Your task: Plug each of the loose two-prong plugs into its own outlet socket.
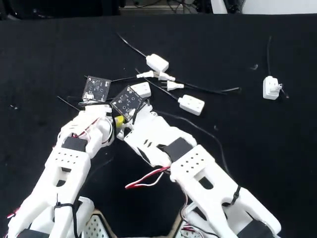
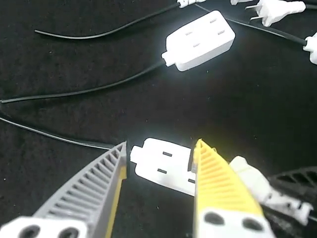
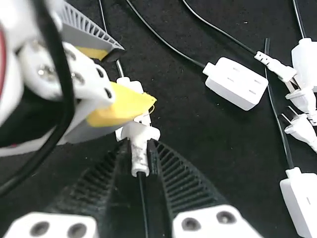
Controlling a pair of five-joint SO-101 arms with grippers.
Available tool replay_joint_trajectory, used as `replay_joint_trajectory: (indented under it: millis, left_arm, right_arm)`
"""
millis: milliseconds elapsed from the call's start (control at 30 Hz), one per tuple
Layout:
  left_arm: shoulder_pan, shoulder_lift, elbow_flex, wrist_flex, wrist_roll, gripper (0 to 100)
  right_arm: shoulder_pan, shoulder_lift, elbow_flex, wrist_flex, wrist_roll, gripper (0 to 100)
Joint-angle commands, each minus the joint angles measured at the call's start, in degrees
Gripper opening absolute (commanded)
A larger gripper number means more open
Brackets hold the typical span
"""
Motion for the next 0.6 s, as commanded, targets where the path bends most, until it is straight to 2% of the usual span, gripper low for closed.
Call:
replay_joint_trajectory:
  millis: [0,100,200,300,400,567]
  left_arm:
    - [0.31,-0.70,-0.57,-0.62,-0.26,21]
    - [-1.19,-1.23,-1.10,-0.53,-0.35,21]
    - [-5.85,-1.41,-1.27,-0.26,-0.35,21]
    - [-11.56,-0.44,0.40,-0.18,-0.35,21]
    - [-15.43,1.67,2.42,-0.62,-0.35,21]
    - [-18.33,9.05,0.84,-0.18,0.53,21]
  right_arm:
    - [-0.26,-2.59,-1.27,-0.35,0.09,1.1]
    - [-0.26,-2.59,-1.27,-0.35,0.09,1.1]
    - [0.35,-2.42,-2.59,0.88,0.00,1.1]
    - [0.53,-2.15,-8.75,8.62,0.18,1.1]
    - [-0.44,-2.07,-14.55,14.77,4.22,1.1]
    - [-1.76,-0.22,-19.91,16.26,13.19,1.1]
